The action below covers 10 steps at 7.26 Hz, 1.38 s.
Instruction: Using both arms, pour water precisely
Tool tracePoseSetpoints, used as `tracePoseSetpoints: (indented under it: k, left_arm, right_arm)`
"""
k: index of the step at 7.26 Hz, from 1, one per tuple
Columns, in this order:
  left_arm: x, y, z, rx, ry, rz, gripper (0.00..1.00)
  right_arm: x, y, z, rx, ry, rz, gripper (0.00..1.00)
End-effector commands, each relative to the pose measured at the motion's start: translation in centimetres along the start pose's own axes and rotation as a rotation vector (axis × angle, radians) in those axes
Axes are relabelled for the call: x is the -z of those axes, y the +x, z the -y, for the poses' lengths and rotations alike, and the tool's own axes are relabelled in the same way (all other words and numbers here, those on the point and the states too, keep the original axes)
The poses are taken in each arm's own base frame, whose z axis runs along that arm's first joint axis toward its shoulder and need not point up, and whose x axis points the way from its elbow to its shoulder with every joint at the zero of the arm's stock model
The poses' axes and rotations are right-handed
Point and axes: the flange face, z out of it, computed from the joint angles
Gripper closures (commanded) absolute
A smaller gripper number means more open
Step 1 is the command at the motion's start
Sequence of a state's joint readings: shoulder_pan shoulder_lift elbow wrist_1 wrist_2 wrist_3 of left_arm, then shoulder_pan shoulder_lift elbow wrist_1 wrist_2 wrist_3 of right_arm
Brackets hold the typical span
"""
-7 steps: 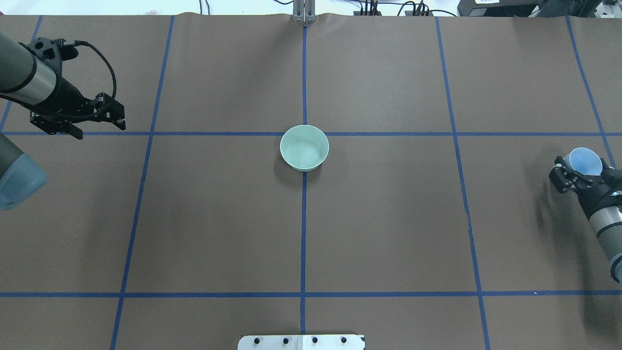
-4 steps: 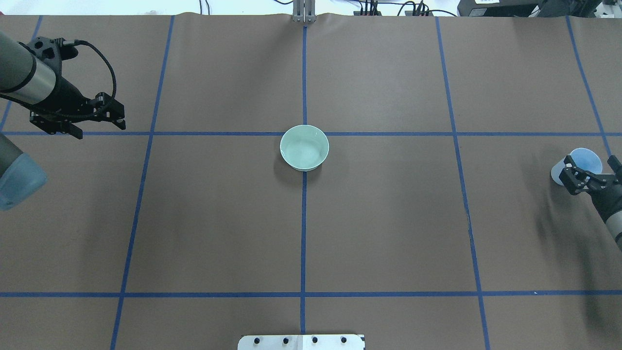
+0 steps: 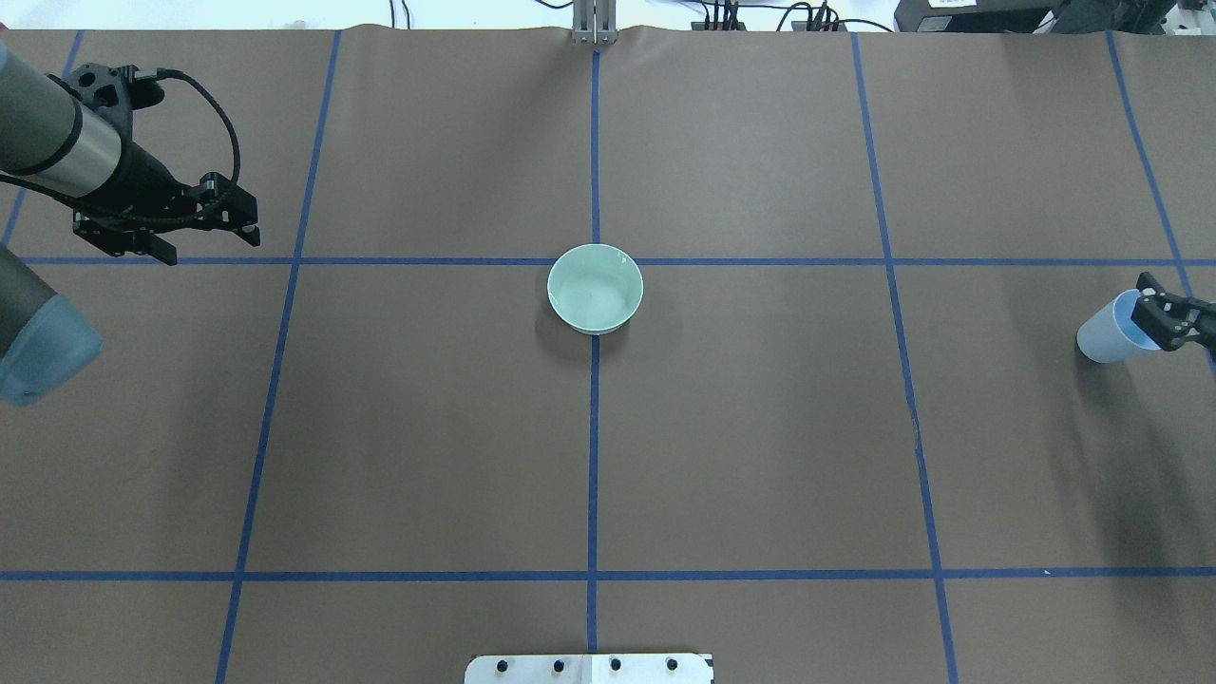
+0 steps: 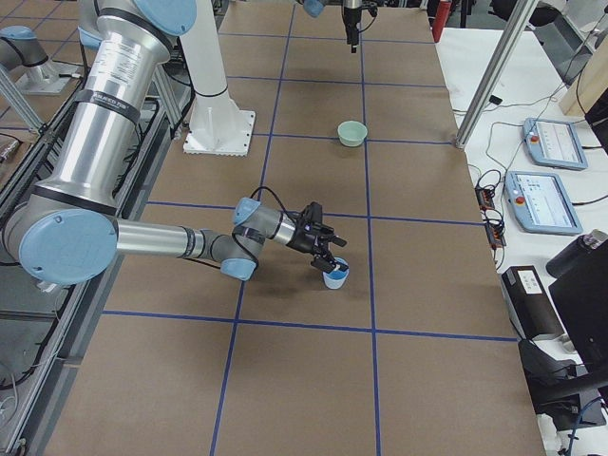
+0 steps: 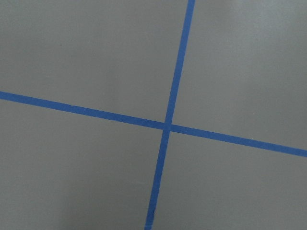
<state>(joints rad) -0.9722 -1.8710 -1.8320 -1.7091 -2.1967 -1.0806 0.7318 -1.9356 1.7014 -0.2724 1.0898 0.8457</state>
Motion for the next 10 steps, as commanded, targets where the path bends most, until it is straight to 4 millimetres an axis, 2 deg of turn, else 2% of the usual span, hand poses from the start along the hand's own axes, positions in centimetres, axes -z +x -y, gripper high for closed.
tracePoseSetpoints:
  k: [1,2,3,4,5,6,7,8,9,10]
  left_arm:
    - [0.1,6.5,-1.0,0.014,-0.011,-0.058,0.0]
    - [-0.1,10.8,-1.7,0.037,-0.027,-0.089,0.0]
    - [-1.3,16.8,-3.3,0.069,-0.056,-0.134,0.0]
    - [-2.4,21.2,-3.4,0.108,-0.071,-0.184,0.0]
    - [-4.8,23.3,-3.8,0.12,-0.089,-0.198,0.0]
    - [-8.2,24.2,-4.1,0.101,-0.041,-0.193,0.0]
    - [-10.4,26.2,-4.5,0.088,-0.026,-0.19,0.0]
    - [-11.9,28.2,-5.0,0.084,-0.043,-0.172,0.0]
    - [-13.1,28.7,-5.9,0.083,-0.053,-0.158,0.0]
    - [-14.0,29.3,-6.5,0.079,-0.045,-0.148,0.0]
  right_arm:
    - [-2.6,3.8,6.6,0.002,-0.144,0.039,0.0]
    - [-4.1,5.1,10.0,0.014,-0.226,0.056,0.0]
    - [-5.2,6.0,13.5,-0.041,-0.35,0.116,0.0]
    - [-5.9,7.1,16.4,-0.077,-0.456,0.171,0.0]
    - [-6.3,8.1,17.8,-0.042,-0.514,0.159,0.0]
    - [-7.1,7.7,19.8,-0.072,-0.592,0.17,0.0]
    - [-7.3,7.6,20.9,-0.092,-0.654,0.194,0.0]
    - [-7.6,8.0,21.0,-0.085,-0.733,0.21,0.0]
    - [-8.1,8.1,23.6,-0.095,-0.819,0.209,0.0]
    - [-8.5,8.2,25.1,-0.053,-0.878,0.196,0.0]
